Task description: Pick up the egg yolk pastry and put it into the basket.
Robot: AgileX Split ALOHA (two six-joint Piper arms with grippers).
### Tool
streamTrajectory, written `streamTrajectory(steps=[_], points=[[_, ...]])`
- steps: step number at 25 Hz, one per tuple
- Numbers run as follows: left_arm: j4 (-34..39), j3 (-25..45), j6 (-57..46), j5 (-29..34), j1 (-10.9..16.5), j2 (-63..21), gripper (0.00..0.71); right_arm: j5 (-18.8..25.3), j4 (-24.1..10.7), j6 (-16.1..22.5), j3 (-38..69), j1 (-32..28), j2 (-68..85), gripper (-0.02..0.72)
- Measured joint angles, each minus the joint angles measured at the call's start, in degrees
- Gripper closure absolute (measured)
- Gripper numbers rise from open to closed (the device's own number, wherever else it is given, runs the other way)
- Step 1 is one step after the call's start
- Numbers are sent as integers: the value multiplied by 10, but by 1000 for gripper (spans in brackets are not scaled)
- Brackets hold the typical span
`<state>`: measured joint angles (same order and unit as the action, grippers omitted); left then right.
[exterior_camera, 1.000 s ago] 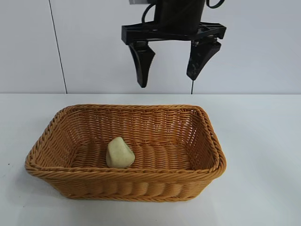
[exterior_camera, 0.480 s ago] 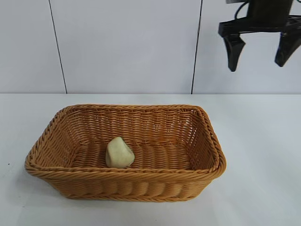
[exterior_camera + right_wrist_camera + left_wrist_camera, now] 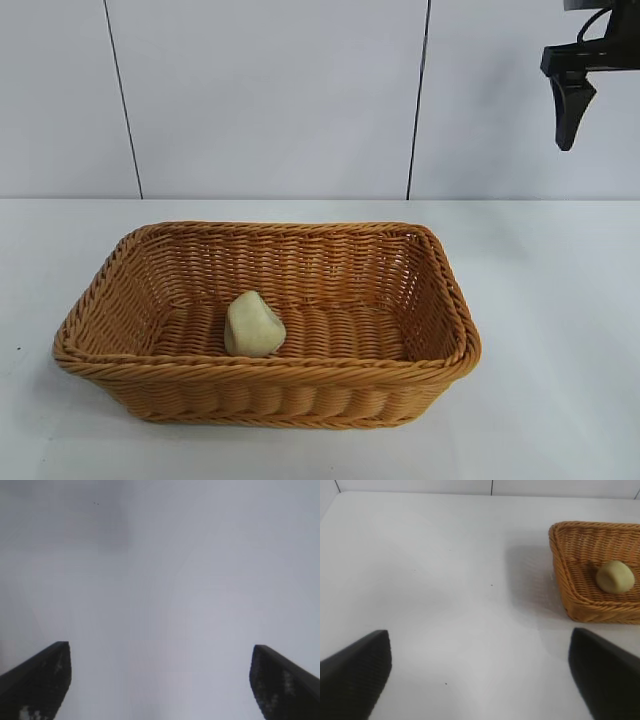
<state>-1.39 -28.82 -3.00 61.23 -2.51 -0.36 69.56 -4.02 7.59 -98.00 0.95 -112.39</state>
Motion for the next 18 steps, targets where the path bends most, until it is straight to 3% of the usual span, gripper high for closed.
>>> streamTrajectory(steps=[8, 15, 18], points=[[0, 0, 0, 1, 0, 0, 18, 0, 4, -18, 193, 0, 129, 8], [0, 0, 0, 1, 0, 0, 18, 0, 6, -20, 453, 0, 382, 8], [0, 0, 0, 1, 0, 0, 18, -18, 6, -20, 537, 0, 476, 8]])
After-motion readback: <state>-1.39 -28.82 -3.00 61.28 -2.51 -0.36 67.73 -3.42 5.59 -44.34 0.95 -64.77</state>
